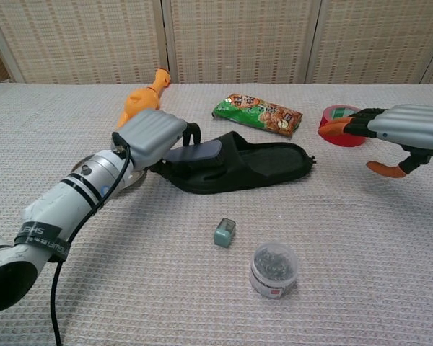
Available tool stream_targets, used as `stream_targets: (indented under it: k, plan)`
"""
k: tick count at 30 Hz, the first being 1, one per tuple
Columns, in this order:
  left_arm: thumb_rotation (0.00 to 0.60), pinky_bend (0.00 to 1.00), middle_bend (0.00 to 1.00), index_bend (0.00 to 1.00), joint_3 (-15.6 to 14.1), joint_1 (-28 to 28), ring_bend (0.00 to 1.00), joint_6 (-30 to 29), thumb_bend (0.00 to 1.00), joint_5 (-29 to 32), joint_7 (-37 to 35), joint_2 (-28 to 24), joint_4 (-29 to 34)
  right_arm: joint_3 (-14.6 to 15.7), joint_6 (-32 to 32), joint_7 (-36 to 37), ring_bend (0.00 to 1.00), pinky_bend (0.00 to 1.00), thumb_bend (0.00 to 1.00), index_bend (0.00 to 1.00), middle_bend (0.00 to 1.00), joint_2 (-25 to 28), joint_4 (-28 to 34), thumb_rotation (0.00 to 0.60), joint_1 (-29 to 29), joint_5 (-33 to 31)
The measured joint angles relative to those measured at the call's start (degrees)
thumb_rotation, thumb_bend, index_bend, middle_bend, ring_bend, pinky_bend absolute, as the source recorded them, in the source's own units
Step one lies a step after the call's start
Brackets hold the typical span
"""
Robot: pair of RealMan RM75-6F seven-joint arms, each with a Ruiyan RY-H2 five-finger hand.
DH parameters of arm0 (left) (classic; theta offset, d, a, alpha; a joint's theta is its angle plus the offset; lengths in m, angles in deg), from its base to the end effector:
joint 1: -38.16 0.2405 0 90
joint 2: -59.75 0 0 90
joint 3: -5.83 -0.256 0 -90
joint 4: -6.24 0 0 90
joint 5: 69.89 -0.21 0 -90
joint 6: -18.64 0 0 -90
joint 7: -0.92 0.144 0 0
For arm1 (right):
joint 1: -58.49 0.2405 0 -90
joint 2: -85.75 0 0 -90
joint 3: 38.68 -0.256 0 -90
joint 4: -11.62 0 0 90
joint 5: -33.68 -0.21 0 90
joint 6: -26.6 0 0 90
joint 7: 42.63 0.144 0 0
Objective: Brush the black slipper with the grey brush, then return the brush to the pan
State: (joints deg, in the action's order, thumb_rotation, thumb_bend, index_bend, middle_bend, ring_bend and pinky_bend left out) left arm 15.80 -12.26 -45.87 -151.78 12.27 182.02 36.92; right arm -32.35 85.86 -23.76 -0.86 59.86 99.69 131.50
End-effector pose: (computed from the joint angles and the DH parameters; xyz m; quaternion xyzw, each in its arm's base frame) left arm -0.1212 0.3790 -0.1097 -0.7517 -0.1774 -0.4092 0.4858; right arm -0.2711 -0.3666 0.0315 0.8388 -0.2521 0.2984 0.3792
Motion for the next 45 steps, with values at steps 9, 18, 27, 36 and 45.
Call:
stream_targets:
  k: [9,18,27,36,45]
  plan:
    - [0.600,0.91,0.78,0.67,-0.8,1.4,0.60,-0.6,0.44,-0.3,2.9,-1.2,-1.2,0.1,0.4,0.0,0.00,0.00,0.46,0.00,0.00,0.2,0.6,0.600,-0.1,0.1]
    - [0.600,0.91,0.78,0.67,-0.6,1.0,0.60,-1.9,0.44,-0.8,6.6,-1.2,4.3,-0.2,0.8,-0.1,0.00,0.00,0.46,0.00,0.00,0.8,1.6,0.600,-0.4,-0.5]
    - [0.600,0.91,0.78,0.67,0.9,-0.9,0.60,0.2,0.44,0.3,15.7,-0.4,7.5,-0.1,1.1,0.5,0.00,0.00,0.46,0.00,0.00,1.1,1.7,0.600,-0.6,-0.4]
    - [0.600,0.91,0.78,0.67,1.2,-0.3,0.60,1.2,0.44,1.7,21.3,-0.4,3.4,-0.2,1.2,1.9,0.00,0.00,0.46,0.00,0.00,1.2,1.4,0.600,-0.7,-0.5]
    - [0.600,0.91,0.78,0.67,0.9,0.7,0.60,-0.8,0.44,1.5,22.8,-2.0,7.4,-0.4,2.0,1.6,0.00,0.00,0.46,0.00,0.00,1.9,2.4,0.600,-1.1,-0.7]
